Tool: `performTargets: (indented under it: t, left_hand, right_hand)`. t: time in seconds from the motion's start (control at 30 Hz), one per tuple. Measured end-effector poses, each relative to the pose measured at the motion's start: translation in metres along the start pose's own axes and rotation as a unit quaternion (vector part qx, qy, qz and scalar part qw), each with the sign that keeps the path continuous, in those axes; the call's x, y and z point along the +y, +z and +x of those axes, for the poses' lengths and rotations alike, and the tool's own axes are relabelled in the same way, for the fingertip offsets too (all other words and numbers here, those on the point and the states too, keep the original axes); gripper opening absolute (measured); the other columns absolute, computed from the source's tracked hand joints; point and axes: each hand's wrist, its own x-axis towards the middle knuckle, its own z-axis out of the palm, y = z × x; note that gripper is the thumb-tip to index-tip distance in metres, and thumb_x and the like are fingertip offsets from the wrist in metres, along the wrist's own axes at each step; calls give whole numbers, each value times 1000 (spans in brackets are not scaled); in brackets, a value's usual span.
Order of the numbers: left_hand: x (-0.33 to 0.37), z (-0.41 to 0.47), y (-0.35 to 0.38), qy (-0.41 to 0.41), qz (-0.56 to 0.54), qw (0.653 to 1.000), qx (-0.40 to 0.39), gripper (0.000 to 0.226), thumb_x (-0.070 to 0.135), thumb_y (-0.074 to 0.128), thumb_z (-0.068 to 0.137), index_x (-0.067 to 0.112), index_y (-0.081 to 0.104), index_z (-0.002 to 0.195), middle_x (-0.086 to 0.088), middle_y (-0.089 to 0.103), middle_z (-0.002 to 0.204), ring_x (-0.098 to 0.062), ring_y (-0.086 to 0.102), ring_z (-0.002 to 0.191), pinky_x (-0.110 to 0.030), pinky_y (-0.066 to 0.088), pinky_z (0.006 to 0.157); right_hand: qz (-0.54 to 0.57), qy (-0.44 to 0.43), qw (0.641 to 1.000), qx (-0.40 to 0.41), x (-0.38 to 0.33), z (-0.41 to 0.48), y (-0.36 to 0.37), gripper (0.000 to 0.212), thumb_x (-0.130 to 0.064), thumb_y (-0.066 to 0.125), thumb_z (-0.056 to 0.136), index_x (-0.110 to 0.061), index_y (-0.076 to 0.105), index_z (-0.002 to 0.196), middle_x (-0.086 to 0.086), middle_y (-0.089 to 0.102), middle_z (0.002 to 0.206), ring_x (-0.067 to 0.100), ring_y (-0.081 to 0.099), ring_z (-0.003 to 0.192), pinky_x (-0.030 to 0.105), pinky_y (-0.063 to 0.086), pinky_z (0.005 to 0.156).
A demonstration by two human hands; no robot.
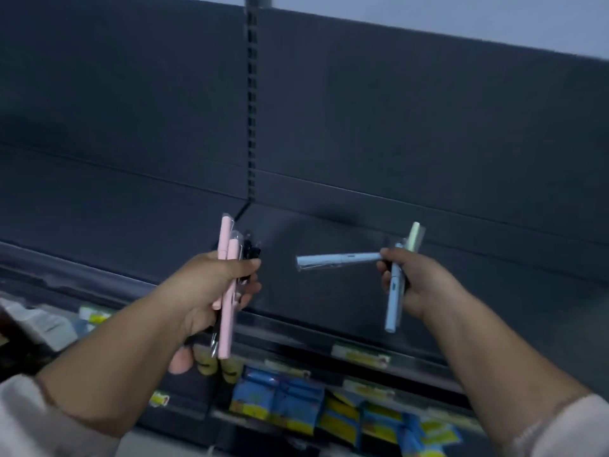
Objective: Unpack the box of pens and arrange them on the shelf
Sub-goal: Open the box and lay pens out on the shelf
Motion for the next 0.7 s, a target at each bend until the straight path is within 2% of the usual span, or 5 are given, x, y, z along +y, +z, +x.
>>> performTargets:
  t: [0.2,0.4,0.5,0.6,0.7]
  left_hand:
    - [-29,-34,73,-40,-50,998,-16,11,9,64,87,7,53,86,-9,60,68,-15,64,47,-22,51,42]
    - [-37,-57,157,-49,-55,997,-24,14,15,59,92,7,54,80,-7,57,71,-10,59,39,-18,48,39]
    - [-47,-57,209,-48,-43,998,-21,12,12,59,91,8,54,82,-7,56,70,-12,59,44,-19,48,39]
    - [-59,-52,273,-48,-37,998,-4,8,5,55,91,6,50,84,-10,53,72,-17,58,59,-20,49,39]
    - [-73,-45,348,-52,-42,998,0,9,0,49,91,4,47,83,-12,52,71,-19,57,63,-21,50,39]
  right_hand:
    - [29,5,998,55,-11,-23,-98,8,-4,60,90,-5,54,84,7,58,71,11,57,59,15,44,38]
    - [49,-17,996,77,-49,-23,-209,8,-6,59,90,-5,54,85,7,58,71,9,58,57,15,45,39]
    - [51,-9,995,81,-69,-7,-268,6,-8,59,91,-4,54,89,8,59,74,11,57,63,15,45,38]
    - [43,-13,996,81,-91,20,-324,7,-7,59,91,-4,54,94,8,59,76,11,57,63,15,45,39]
    - [47,-19,996,68,-115,51,-374,6,-4,56,92,-5,51,89,10,57,77,13,57,64,16,46,39]
